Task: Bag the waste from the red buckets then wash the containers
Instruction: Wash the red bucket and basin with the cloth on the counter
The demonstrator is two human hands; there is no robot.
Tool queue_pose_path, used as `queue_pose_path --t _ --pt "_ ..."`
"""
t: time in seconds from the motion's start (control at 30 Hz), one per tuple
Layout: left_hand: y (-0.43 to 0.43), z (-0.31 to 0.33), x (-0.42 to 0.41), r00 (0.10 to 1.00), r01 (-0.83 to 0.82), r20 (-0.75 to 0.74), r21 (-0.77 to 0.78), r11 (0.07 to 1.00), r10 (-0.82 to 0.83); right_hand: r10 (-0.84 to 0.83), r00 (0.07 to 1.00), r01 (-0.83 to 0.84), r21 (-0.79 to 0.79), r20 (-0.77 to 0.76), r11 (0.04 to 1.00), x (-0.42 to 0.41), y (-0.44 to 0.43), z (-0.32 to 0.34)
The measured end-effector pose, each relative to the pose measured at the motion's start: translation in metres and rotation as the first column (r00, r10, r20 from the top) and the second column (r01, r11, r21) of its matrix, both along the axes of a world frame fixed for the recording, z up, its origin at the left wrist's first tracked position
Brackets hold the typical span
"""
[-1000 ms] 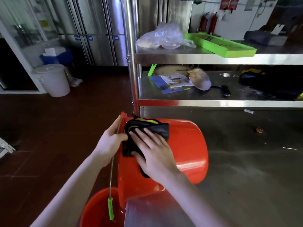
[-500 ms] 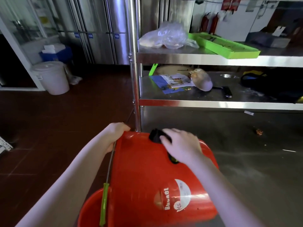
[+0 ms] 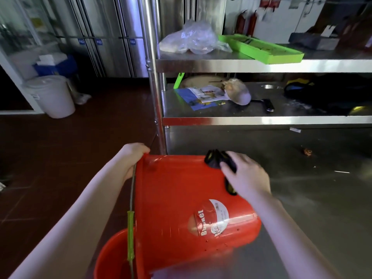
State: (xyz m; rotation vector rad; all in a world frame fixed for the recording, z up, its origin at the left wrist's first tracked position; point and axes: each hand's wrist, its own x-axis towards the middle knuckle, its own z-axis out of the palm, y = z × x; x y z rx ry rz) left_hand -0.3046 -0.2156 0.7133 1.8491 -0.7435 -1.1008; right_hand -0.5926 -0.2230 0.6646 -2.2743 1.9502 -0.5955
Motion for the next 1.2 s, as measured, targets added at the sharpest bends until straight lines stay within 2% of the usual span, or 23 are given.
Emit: queue_pose_path --t 0.07,0.13,0.23,0.3,0.33,0.4,0.47,0.5,0.53,0.57,0.6,0.67,0.7,0.73,0.8,0.9,0.93,1.1,1.2 --pt "-0.001 -0.001 -0.003 1.0 -0.021 0.019 -0.001 1.0 0.021 -0.078 0.997 0.078 0.018 -0.002 0.997 0.0 -0.003 0.0" --pt "-0.002 -0.003 -0.004 0.999 -0.041 0.02 -0.003 0.999 0.041 -0.043 0.997 0.038 -0.092 -0.058 0.995 0.025 0.009 0.002" --pt "-0.006 -0.005 -0.002 0.998 -0.05 0.045 0.009 0.999 0.049 0.198 0.98 -0.188 -0.24 0.02 0.952 0.095 0.049 0.0" --pt "-0.008 -0.003 0.003 0.994 -0.015 0.112 0.061 0.998 0.008 0.387 0.922 -0.365 -0.294 0.021 0.884 0.132 0.075 -0.006" --pt "-0.008 -0.001 0.006 0.993 0.011 0.116 0.1 0.995 -0.023 0.429 0.903 -0.404 -0.302 0.017 0.864 0.14 0.08 -0.007" --pt "-0.002 0.009 0.007 0.998 0.057 0.026 0.168 0.984 -0.062 0.409 0.912 -0.381 -0.297 0.036 0.876 0.136 0.073 -0.006" --pt "0.002 0.017 0.008 0.979 0.171 0.082 0.188 0.967 -0.189 0.353 0.934 -0.326 -0.269 0.057 0.906 0.126 0.063 -0.003" --pt "0.005 0.022 0.007 0.931 0.251 0.22 0.189 0.949 -0.29 0.332 0.941 -0.305 -0.262 0.063 0.915 0.125 0.058 -0.001" --pt "0.011 0.025 0.006 0.824 0.32 0.419 0.208 0.924 -0.38 0.319 0.945 -0.292 -0.264 0.065 0.919 0.126 0.053 0.001" --pt "0.02 0.028 0.004 0.661 0.361 0.626 0.217 0.907 -0.413 0.314 0.947 -0.286 -0.27 0.064 0.919 0.129 0.048 0.003" --pt "0.034 0.028 0.0 0.481 0.388 0.79 0.197 0.9 -0.38 0.315 0.947 -0.287 -0.271 0.062 0.919 0.132 0.042 0.005" --pt "0.069 0.023 -0.012 0.18 0.442 0.959 0.121 0.889 -0.221 0.319 0.946 -0.299 -0.222 0.06 0.928 0.137 0.03 0.008" --pt "0.088 0.016 -0.019 0.08 0.462 0.986 0.095 0.882 -0.148 0.318 0.947 -0.302 -0.196 0.055 0.933 0.138 0.024 0.009" --pt "0.103 0.005 -0.024 0.038 0.471 0.996 0.056 0.881 -0.083 0.317 0.948 -0.305 -0.181 0.043 0.935 0.138 0.018 0.01" --pt "0.126 -0.014 -0.031 0.058 0.417 0.998 0.009 0.909 -0.037 0.329 0.944 -0.324 -0.174 -0.002 0.93 0.14 0.012 0.009" --pt "0.135 -0.02 -0.027 0.279 0.284 0.96 -0.067 0.956 -0.015 0.353 0.935 -0.352 -0.172 -0.025 0.92 0.14 0.008 0.008" --pt "0.132 -0.019 -0.025 0.306 0.294 0.952 -0.094 0.951 0.0 0.357 0.934 -0.356 -0.177 -0.027 0.918 0.138 0.006 0.009" --pt "0.119 -0.016 -0.024 0.283 0.423 0.959 -0.139 0.896 0.015 0.406 0.913 -0.401 -0.245 -0.032 0.883 0.107 0.011 0.002" --pt "0.113 -0.017 -0.019 0.278 0.428 0.96 -0.131 0.894 0.008 0.299 0.954 -0.291 -0.272 -0.009 0.917 0.068 0.009 -0.008"
